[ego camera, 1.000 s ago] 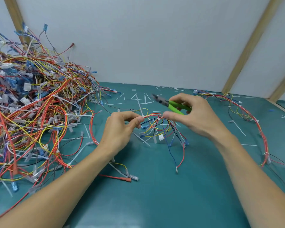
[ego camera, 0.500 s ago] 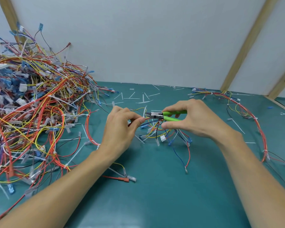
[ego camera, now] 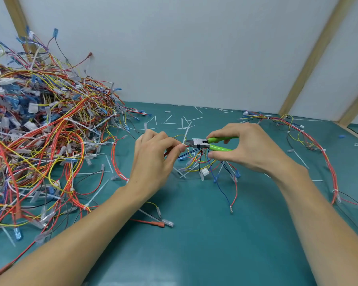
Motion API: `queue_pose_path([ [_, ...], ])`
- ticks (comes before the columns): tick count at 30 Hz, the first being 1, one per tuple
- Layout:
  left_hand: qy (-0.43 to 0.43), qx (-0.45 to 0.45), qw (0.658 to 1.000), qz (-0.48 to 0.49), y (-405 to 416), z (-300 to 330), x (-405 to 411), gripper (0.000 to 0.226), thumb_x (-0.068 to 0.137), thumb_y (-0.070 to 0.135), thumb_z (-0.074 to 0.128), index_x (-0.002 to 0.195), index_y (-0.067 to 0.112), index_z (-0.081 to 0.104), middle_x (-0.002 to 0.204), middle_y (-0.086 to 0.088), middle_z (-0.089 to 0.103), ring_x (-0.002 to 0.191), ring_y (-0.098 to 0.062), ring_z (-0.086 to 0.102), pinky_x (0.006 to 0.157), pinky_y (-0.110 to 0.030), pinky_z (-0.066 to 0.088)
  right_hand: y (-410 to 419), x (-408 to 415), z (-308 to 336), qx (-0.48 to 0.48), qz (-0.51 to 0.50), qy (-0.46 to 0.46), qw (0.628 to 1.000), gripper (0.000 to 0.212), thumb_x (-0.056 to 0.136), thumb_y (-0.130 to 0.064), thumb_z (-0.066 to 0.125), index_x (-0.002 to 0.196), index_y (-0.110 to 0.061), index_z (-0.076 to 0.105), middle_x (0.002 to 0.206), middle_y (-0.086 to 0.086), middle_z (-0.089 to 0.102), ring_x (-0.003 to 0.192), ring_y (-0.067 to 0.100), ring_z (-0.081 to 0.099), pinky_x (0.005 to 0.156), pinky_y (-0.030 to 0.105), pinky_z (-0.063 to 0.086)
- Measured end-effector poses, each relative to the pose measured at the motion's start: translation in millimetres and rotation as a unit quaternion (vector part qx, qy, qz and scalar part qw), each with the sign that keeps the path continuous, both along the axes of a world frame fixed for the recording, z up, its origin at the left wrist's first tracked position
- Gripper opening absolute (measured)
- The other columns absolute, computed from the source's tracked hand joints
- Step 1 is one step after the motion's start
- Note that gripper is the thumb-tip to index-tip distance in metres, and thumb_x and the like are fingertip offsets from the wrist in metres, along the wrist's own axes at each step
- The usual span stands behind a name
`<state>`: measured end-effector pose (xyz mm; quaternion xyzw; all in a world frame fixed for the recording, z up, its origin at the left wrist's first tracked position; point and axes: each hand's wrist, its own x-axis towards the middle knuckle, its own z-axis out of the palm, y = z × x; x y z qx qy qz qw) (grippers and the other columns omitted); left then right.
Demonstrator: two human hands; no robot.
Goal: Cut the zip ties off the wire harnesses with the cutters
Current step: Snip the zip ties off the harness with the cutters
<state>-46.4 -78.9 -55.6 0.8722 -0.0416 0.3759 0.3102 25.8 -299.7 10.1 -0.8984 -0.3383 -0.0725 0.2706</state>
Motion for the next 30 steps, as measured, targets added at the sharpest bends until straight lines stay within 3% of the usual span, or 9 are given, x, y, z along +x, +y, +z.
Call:
queue_pose_path([
  [7,-0.026,0.063,0.998,0.009,2.1,1.9,-0.7,0.015,0.092,0.035,0.067,0.088,0.026,0.078,0.073,0.010,0.057,0.082,-0.016,0.040,0.085,-0.032,0.027,-1.0,-0.7,2.3,0.001,0.016,0.020,1.000,0.037,0.070,-0.061,0.083,0.102,-0.041,0.080,0.093,-0.016,0.075,0.090,0.012,0.066,0.087,0.041,0.054],
  [17,-0.012,0.062,0.998,0.029,1.8,2.9,-2.3,0.016,0.091,0.034,0.070,0.084,0.021,0.076,0.075,0.008,0.061,0.083,-0.022,0.047,0.087,-0.033,0.032,0.4,1.9,-1.1,0.020,0.011,0.060,0.998,0.041,0.066,-0.064,0.084,0.099,-0.042,0.081,0.081,-0.020,0.074,0.083,0.010,0.067,0.081,0.034,0.053],
  [21,-0.010,0.060,0.998,0.032,1.6,2.1,-2.9,0.016,0.091,0.034,0.071,0.084,0.020,0.076,0.074,0.008,0.061,0.083,-0.022,0.047,0.086,-0.033,0.033,0.9,1.7,-1.6,0.015,0.014,0.065,0.998,0.032,0.070,-0.057,0.087,0.098,-0.041,0.080,0.083,-0.018,0.075,0.084,0.014,0.067,0.082,0.037,0.054],
  [27,-0.018,0.051,0.998,0.031,0.4,-0.1,-2.8,0.019,0.092,0.037,0.066,0.084,0.022,0.074,0.073,0.008,0.059,0.081,-0.020,0.045,0.084,-0.034,0.034,1.1,3.2,-4.0,0.016,0.012,0.073,0.997,0.031,0.071,-0.055,0.087,0.097,-0.041,0.080,0.086,-0.023,0.076,0.085,0.006,0.068,0.085,0.034,0.056],
  [30,-0.016,0.052,0.998,0.032,0.9,-2.0,-2.0,0.023,0.092,0.040,0.063,0.083,0.022,0.075,0.074,0.008,0.059,0.082,-0.019,0.044,0.082,-0.032,0.031,1.9,4.7,-6.5,0.014,0.020,0.071,0.997,0.024,0.073,-0.055,0.086,0.093,-0.044,0.077,0.087,-0.016,0.077,0.085,0.015,0.068,0.084,0.038,0.056],
])
